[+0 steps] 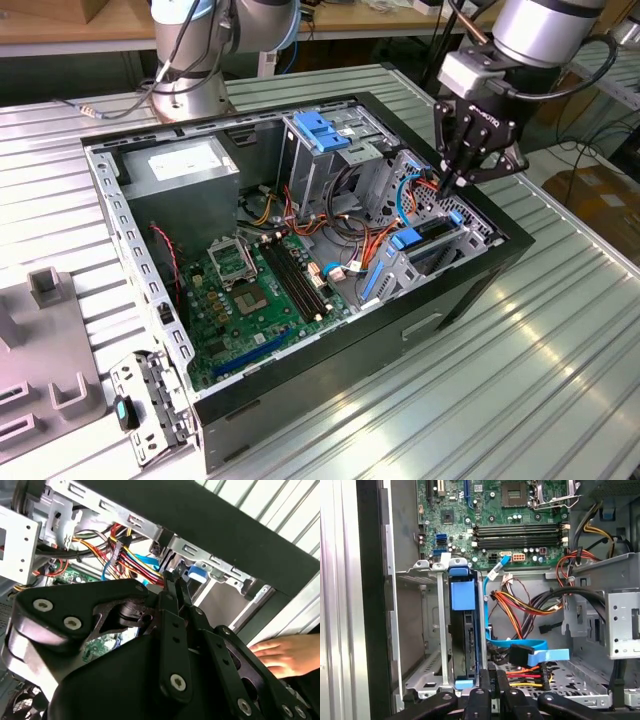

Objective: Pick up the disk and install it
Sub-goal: 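Insert the first disk wire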

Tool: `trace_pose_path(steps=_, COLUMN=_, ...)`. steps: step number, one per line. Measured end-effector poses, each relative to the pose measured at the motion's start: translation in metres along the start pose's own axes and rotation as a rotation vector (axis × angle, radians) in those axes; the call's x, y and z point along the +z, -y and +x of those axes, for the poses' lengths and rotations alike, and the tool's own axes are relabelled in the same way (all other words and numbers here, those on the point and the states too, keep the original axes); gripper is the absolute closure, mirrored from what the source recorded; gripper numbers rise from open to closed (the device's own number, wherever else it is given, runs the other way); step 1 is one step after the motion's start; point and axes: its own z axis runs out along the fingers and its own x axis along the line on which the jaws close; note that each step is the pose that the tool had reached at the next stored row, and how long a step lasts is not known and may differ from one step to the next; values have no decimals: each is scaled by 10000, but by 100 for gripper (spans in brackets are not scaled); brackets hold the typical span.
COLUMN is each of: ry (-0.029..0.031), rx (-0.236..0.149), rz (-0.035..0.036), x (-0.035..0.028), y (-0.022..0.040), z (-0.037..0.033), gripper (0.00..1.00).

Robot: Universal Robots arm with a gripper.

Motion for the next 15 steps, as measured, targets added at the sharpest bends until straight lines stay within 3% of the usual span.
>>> trace_pose_path(steps=3, ry=-2, rx=0, rz=8, x=17, y=-49, z=5, gripper=84)
trace_pose_path(steps=7, ry=33, rx=-37, rz=142, x=46, y=-89, z=39, gripper=84)
trace_pose_path(steps=10, ry=61, rx=-269, rz=163, x=63, y=-92, z=57, gripper=84)
trace_pose_path(steps=11, ry=86, rx=-549, rz=178, x=83, y=-129, z=111, gripper=84)
trace_pose_path(steps=12, ry=88, rx=-546, rz=198, x=146, y=-140, z=163, gripper=84)
trace_pose_path(steps=15, ry=88, rx=-546, rz=198, x=164, y=-141, z=176, gripper=84)
